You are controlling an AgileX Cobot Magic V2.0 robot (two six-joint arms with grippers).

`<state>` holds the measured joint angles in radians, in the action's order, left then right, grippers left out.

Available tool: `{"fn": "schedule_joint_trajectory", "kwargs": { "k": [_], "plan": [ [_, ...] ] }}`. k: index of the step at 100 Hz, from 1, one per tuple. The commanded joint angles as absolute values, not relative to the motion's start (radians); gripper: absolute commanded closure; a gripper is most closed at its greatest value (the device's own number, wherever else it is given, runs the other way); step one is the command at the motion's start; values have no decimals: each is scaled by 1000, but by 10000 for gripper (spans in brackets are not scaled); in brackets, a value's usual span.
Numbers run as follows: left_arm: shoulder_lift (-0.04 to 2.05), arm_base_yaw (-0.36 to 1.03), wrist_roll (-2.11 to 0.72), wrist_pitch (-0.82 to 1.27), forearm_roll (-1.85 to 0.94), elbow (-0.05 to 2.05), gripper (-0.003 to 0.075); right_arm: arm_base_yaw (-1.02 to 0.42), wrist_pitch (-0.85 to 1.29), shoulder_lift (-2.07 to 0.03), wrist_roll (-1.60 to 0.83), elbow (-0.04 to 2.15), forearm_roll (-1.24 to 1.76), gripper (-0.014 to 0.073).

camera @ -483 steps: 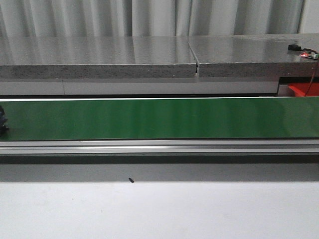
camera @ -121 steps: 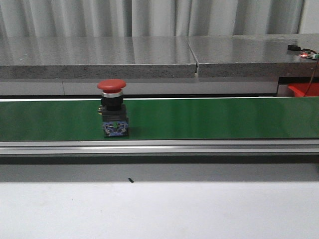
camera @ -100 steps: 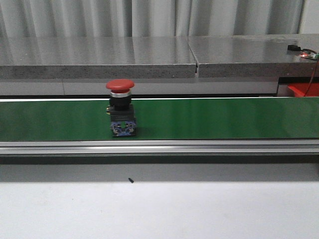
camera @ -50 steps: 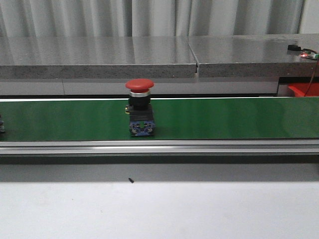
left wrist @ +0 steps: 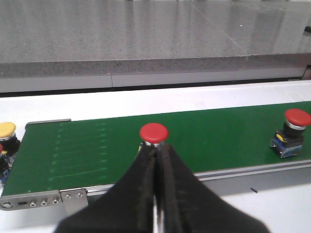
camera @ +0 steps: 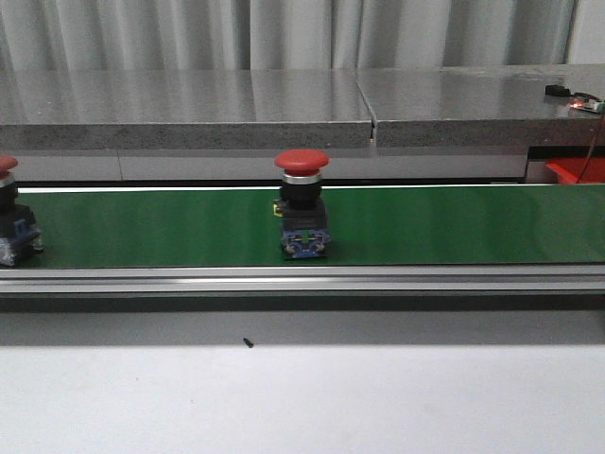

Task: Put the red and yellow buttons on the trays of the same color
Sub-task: 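Raise the left gripper away while the belt carries the red buttons, then grasp the leading red button on the belt with the right gripper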

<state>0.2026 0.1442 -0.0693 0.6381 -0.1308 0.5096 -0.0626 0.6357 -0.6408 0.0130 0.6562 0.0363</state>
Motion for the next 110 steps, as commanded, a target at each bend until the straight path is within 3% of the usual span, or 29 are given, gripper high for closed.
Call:
{"fn": "schedule_joint_trajectory", "kwargs": {
  "k": [1,20,27,44,53,92,110],
  "plan": [
    [215,152,-60,570,-147,535,739,-110,584,-713,0,741,49,647],
    [215,152,-60,570,-147,535,739,-271,683,-906,-21,905,44,549],
    [215,152,-60,570,-147,535,739,-311,735,-985,-21,971,44,448],
    [215,152,-60,570,-147,535,739,-368,843,-1159,-21,1112,45,105],
    [215,152,-60,570,-147,535,739,-391,895,-1241,-21,1177,45,9],
    [215,152,-60,570,-147,535,739,-466,1039,-1482,-157,1337,92,-1],
    [215,152,-60,570,-147,535,739,-467,999,-1555,-232,1349,121,-1]
  ]
}}
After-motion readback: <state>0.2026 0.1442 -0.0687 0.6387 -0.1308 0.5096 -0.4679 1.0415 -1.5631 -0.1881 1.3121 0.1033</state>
